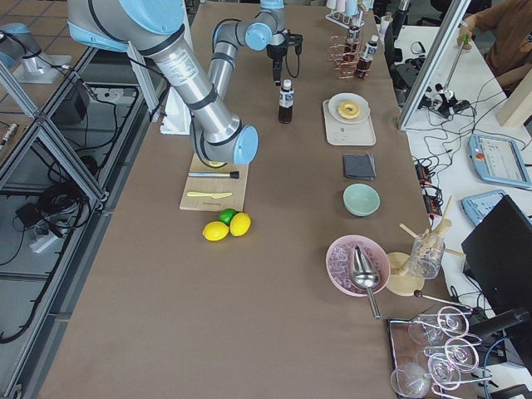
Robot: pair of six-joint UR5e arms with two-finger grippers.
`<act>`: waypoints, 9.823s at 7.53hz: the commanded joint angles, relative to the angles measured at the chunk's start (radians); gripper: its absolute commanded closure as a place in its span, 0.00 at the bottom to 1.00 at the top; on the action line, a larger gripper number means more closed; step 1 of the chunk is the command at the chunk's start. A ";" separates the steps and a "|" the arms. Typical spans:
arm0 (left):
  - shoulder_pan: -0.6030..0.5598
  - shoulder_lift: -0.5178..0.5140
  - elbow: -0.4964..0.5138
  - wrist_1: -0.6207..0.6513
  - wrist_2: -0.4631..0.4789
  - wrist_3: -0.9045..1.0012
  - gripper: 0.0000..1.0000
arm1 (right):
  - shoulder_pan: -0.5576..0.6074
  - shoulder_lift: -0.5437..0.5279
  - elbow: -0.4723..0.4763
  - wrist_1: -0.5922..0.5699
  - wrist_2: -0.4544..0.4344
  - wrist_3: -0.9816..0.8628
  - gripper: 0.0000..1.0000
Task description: Place tea on tray
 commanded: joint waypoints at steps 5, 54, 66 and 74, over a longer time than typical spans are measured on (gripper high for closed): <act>0.005 -0.013 0.038 -0.009 0.001 0.002 0.03 | 0.004 0.030 -0.167 0.175 -0.068 -0.019 0.06; 0.002 -0.077 0.156 -0.087 0.009 0.003 0.03 | 1.002 -0.804 -0.131 0.094 0.264 -1.356 0.00; -0.037 0.001 0.137 -0.078 -0.120 0.002 0.03 | 1.104 -0.815 -0.268 0.205 0.510 -1.289 0.00; -0.037 0.001 0.139 -0.078 -0.108 0.002 0.03 | 1.102 -0.794 -0.266 0.207 0.510 -1.290 0.00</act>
